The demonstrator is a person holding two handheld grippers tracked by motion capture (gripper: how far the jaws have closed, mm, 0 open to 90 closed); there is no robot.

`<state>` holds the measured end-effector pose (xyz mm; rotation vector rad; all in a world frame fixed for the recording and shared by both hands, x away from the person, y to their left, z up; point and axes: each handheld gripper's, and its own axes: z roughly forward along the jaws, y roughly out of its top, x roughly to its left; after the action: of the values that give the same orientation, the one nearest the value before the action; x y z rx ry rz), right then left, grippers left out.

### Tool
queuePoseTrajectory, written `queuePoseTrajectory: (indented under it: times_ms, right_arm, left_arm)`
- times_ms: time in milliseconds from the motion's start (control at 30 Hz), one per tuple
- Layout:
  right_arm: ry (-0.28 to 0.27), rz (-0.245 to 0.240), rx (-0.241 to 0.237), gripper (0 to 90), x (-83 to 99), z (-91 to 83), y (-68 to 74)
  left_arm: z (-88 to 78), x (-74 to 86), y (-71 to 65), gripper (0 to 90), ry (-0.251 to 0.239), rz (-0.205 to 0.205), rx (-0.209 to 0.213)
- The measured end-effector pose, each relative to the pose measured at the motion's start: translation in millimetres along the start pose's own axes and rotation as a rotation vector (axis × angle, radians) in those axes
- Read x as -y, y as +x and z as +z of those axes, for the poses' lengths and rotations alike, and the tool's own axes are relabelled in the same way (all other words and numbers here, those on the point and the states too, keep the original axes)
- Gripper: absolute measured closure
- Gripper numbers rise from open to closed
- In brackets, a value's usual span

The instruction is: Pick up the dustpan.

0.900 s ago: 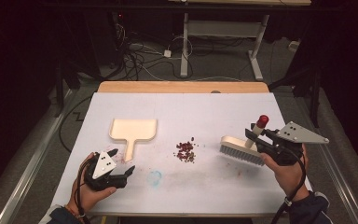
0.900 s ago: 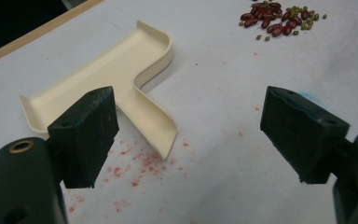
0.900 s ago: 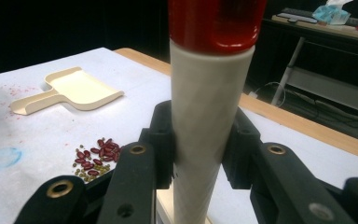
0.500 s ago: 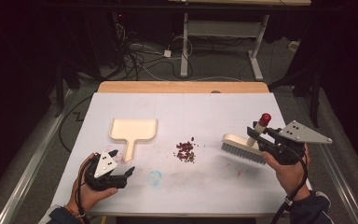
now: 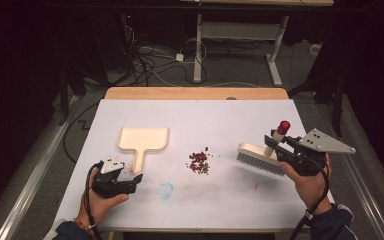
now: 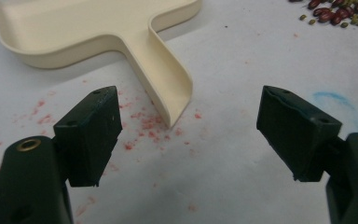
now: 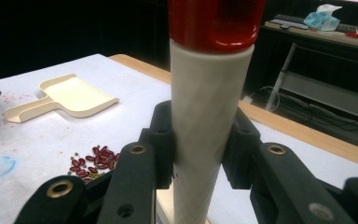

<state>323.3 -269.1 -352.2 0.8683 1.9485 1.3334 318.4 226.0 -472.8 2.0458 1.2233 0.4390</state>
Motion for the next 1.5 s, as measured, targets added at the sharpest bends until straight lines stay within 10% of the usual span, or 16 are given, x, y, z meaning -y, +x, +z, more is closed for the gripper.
queuePoseTrajectory:
  times_ms: [267,567,867,1267,1500]
  right_arm:
    - [0.013,0.001,-0.005,69.7,2.0,5.2,2.9]
    - [0.028,0.013,-0.013,69.7,6.3,9.3,3.5]
    - [0.035,0.008,-0.016,69.7,5.9,10.0,4.6]
    - [0.03,0.01,-0.014,69.8,6.0,9.4,2.6]
    - [0.022,0.022,0.001,69.8,5.6,10.6,1.2]
  left_arm:
    - [45.8,-25.0,13.5,25.0,0.089,-0.121,-0.072]
    - [63.6,-38.0,12.4,30.3,0.069,-0.14,-0.148]
    - [65.9,-38.7,20.1,62.4,0.034,-0.126,-0.144]
    - [52.1,-48.7,21.5,63.6,0.044,-0.078,-0.119]
    - [21.5,-51.0,8.3,63.6,0.048,0.026,-0.113]
